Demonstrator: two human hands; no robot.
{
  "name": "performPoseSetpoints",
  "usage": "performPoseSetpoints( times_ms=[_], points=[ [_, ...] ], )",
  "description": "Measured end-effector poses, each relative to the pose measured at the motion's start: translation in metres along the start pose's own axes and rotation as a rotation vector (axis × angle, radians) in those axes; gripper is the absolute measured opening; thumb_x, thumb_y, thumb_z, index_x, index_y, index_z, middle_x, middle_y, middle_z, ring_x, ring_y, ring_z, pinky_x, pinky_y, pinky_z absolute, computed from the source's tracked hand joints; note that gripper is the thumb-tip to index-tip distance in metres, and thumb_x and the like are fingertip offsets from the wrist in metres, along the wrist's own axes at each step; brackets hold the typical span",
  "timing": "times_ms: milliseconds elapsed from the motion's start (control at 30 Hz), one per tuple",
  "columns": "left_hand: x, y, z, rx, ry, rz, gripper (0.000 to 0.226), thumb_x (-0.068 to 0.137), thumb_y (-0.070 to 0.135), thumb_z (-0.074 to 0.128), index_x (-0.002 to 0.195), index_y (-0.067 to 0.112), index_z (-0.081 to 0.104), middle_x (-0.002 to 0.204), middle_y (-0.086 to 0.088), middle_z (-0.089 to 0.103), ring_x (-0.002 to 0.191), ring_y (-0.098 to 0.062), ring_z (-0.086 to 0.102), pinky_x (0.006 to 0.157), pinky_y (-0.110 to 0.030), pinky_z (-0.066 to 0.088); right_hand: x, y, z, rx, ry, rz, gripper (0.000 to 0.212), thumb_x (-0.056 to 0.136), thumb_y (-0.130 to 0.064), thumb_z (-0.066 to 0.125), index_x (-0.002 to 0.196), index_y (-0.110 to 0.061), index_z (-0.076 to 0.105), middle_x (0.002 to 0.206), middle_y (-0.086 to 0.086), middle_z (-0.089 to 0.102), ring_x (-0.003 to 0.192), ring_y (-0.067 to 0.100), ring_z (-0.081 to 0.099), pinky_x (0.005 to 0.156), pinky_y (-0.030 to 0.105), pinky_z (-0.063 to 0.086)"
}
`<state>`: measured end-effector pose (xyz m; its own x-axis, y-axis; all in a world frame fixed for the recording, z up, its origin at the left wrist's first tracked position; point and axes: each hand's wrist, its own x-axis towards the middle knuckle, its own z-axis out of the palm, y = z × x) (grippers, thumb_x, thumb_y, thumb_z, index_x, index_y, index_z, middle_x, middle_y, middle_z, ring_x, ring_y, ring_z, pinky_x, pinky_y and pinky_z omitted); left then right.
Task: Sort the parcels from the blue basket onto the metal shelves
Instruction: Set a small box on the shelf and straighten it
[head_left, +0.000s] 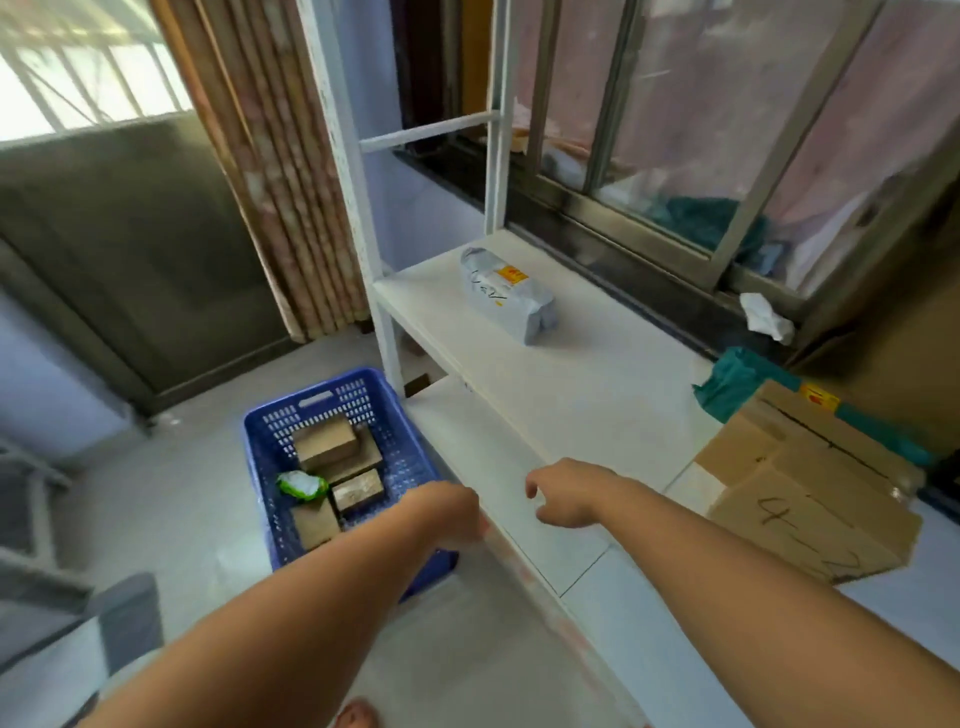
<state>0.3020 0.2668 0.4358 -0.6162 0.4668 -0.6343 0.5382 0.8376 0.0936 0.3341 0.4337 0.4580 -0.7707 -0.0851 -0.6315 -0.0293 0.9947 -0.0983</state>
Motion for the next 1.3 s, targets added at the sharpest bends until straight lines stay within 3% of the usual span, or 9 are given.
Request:
performPoseSetpoints(
  times_ms=[200,300,500,667,867,1000,1133,1200,1300],
  points=[
    [-0.004,-0.119,0.033,-0.160,0.044,-0.197,0.032,0.086,0.020,0.047,0.115,0.011,0.056,0.122,-0.013,0.057,0.113,-0.032,0.050,0.089,-0.042,0.048,0.074,-0.103,-0.011,-0.089,-0.041,-0.129,0.033,0.092,-0.029,0.049,0.125,-0.023,0.053,0.125,0.006,0.057,0.114,0.027,0.053,0.081,0.032,0.043],
    [-0.002,-0.182,0.049,-0.209,0.037,-0.227,0.033,0.088,0.023,0.048,0.118,0.013,0.055,0.121,-0.010,0.056,0.113,-0.031,0.050,0.089,-0.042,0.048,0.112,-0.151,-0.008,-0.135,-0.124,-0.150,0.031,0.089,-0.032,0.052,0.118,-0.021,0.055,0.120,0.007,0.060,0.109,0.028,0.056,0.090,0.038,0.049],
    [-0.005,-0.292,0.084,-0.333,0.009,-0.322,0.029,0.088,0.027,0.048,0.115,0.019,0.055,0.115,-0.005,0.059,0.101,-0.025,0.056,0.086,-0.037,0.050,0.170,-0.233,-0.014,-0.175,-0.182,-0.165,0.039,0.089,-0.030,0.051,0.127,-0.023,0.051,0.128,0.008,0.056,0.113,0.028,0.055,0.091,0.039,0.048],
    [-0.006,-0.341,0.090,-0.444,-0.040,-0.336,0.033,0.088,0.025,0.048,0.119,0.015,0.057,0.109,-0.007,0.058,0.097,-0.024,0.055,0.082,-0.033,0.050,0.198,-0.270,-0.019,-0.212,-0.248,-0.181,0.035,0.089,-0.033,0.051,0.122,-0.022,0.054,0.120,0.007,0.060,0.106,0.026,0.057,0.085,0.037,0.049],
    [-0.005,-0.376,0.102,-0.626,-0.071,-0.376,0.030,0.091,0.024,0.049,0.117,0.013,0.057,0.113,-0.008,0.060,0.101,-0.023,0.057,0.085,-0.033,0.049,0.233,-0.287,-0.027,-0.261,-0.316,-0.167,0.047,0.088,-0.047,0.054,0.130,-0.027,0.049,0.127,0.004,0.057,0.109,0.022,0.055,0.087,0.034,0.047],
    [-0.004,-0.394,0.111,-0.696,-0.092,-0.450,0.041,0.093,0.028,0.046,0.132,0.012,0.049,0.130,-0.009,0.054,0.115,-0.027,0.052,0.089,-0.033,0.045,0.262,-0.302,-0.035,-0.295,-0.353,-0.225,0.056,0.084,-0.058,0.056,0.131,-0.028,0.048,0.123,0.000,0.058,0.107,0.019,0.055,0.087,0.034,0.048],
    [0.003,-0.405,0.114,-0.877,0.080,-0.595,0.047,0.091,0.025,0.049,0.137,0.015,0.044,0.135,-0.010,0.049,0.120,-0.028,0.049,0.096,-0.037,0.045,0.305,-0.316,-0.036,-0.312,-0.323,-0.323,0.057,0.088,-0.056,0.053,0.135,-0.026,0.044,0.127,0.002,0.057,0.112,0.021,0.054,0.089,0.034,0.048],
    [0.012,-0.401,0.125,-1.052,0.154,-0.655,0.054,0.091,0.022,0.050,0.142,0.014,0.034,0.126,-0.013,0.055,0.112,-0.030,0.055,0.087,-0.037,0.047,0.330,-0.319,-0.026,-0.334,-0.316,-0.370,0.054,0.090,-0.052,0.052,0.135,-0.025,0.044,0.129,0.003,0.056,0.115,0.023,0.052,0.091,0.037,0.048],
    [0.044,-0.389,0.157,-1.203,0.157,-0.822,0.082,0.091,0.021,0.049,0.151,0.017,-0.007,0.097,-0.016,0.063,0.090,-0.032,0.063,0.067,-0.035,0.044,0.369,-0.316,-0.002,-0.431,-0.294,-0.430,0.049,0.093,-0.047,0.048,0.135,-0.023,0.043,0.127,0.008,0.057,0.127,0.029,0.039,0.098,0.044,0.042]
  ],
)
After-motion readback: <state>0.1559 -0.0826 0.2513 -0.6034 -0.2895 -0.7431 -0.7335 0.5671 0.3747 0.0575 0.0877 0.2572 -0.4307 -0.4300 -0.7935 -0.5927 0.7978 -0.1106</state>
